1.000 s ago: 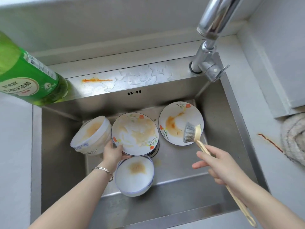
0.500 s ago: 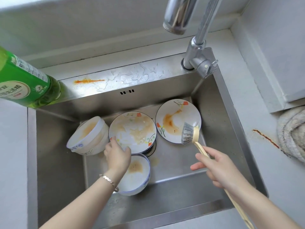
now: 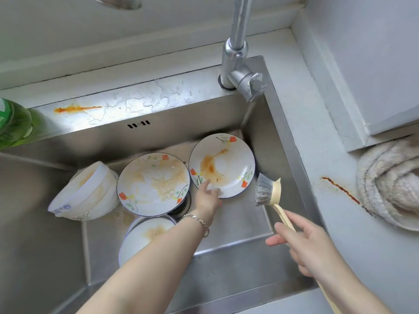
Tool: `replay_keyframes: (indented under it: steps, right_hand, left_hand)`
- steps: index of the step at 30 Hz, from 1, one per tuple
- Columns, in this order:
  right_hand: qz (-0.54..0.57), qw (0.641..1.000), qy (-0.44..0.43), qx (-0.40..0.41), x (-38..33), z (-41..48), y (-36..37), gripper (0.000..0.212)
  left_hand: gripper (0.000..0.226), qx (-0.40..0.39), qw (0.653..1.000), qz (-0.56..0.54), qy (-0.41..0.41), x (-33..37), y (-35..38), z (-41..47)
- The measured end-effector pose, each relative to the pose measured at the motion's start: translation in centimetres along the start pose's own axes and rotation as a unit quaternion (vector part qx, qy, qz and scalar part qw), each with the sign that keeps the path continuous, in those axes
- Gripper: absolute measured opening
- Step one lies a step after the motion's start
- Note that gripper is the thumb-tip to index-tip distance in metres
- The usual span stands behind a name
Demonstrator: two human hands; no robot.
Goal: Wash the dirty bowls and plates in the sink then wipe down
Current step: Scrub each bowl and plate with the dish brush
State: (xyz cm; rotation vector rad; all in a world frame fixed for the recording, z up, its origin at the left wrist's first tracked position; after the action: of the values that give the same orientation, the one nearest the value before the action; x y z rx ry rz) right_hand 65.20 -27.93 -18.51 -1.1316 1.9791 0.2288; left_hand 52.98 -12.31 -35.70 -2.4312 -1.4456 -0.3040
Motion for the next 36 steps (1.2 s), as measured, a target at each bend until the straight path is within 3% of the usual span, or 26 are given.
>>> replay_keyframes:
  steps: [2, 5, 7, 10, 13, 21, 30, 36]
  right_hand:
    - [-0.003, 1.000, -0.002, -0.004, 0.3, 0.1, -0.4, 0.031]
    - [-0.006, 1.000, -0.003, -0.013, 0.7, 0.2, -0.9, 0.030]
    - [-0.009, 1.000, -0.003, -0.019, 1.0, 0.4, -1.1, 0.031]
    - [-0.016, 1.000, -0.008, -0.025, 1.0, 0.6, -1.2, 0.032]
    - [-0.015, 1.000, -0.013, -0.021, 0.8, 1.0, -1.7, 0.033]
    - [-0.043, 0.999, -0.022, -0.016, 0.0, 1.7, -2.5, 0.033]
    - [-0.077, 0.993, -0.084, -0.017, -4.5, -0.7, -3.0, 0.031]
    - [-0.252, 0.948, -0.175, -0.079, -9.4, -4.6, -0.5, 0.040]
  left_hand:
    - [0.037, 0.092, 0.995, 0.001, 0.027, -0.3, -0.5, -0.4]
    - [0.038, 0.191, 0.981, -0.029, -0.011, -2.2, -1.2, -0.7]
    - [0.043, 0.162, 0.983, -0.087, -0.027, -3.1, -0.9, 0.2]
    - [0.031, 0.047, 0.977, -0.203, -0.035, -2.8, 0.5, 0.9]
    - [0.037, -0.025, 0.968, -0.250, -0.030, -2.1, 1.1, 1.6]
    - [0.055, -0.077, 0.946, -0.312, -0.037, -1.1, 1.9, 0.1]
    - [0.050, -0.100, 0.980, -0.171, -0.002, 0.9, -4.1, -8.8]
    - [0.059, -0.165, 0.981, -0.066, 0.079, 3.8, -11.4, -18.1]
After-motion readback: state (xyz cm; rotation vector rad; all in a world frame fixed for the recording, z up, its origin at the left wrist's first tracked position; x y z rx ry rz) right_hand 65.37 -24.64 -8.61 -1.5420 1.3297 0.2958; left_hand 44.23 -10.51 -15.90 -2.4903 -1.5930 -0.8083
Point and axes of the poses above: each hand's wrist, its own z-axis towards the middle knuckle, its own y-axis out of the palm, x = y × z, the point moved 9 cm from there along z, towards the middle knuckle, and after that the axes turned 12 degrees about -y, right-handed, at the moved point
